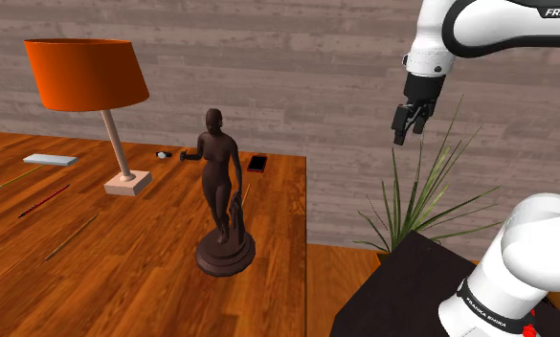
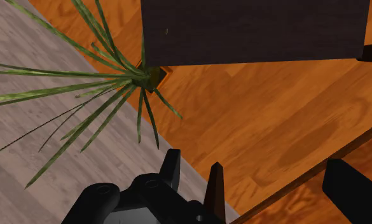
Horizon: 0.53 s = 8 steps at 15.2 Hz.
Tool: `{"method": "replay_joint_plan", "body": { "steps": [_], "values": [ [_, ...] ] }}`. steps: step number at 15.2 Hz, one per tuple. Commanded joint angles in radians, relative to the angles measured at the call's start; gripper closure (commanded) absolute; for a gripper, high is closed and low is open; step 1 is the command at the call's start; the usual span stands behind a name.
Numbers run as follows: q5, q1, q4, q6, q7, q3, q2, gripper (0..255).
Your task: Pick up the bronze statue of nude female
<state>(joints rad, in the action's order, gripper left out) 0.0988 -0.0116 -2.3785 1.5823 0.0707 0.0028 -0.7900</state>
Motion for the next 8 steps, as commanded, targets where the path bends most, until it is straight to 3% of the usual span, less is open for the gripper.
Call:
{"method": "replay_joint_plan", "body": {
  "steps": [1,8],
  "values": [
    [0.000,0.000,0.000,0.000,0.000,0.000,0.000,0],
    [-0.090,0.058,-0.093,0.205,0.139,0.122,0.026,0]
  ]
}}
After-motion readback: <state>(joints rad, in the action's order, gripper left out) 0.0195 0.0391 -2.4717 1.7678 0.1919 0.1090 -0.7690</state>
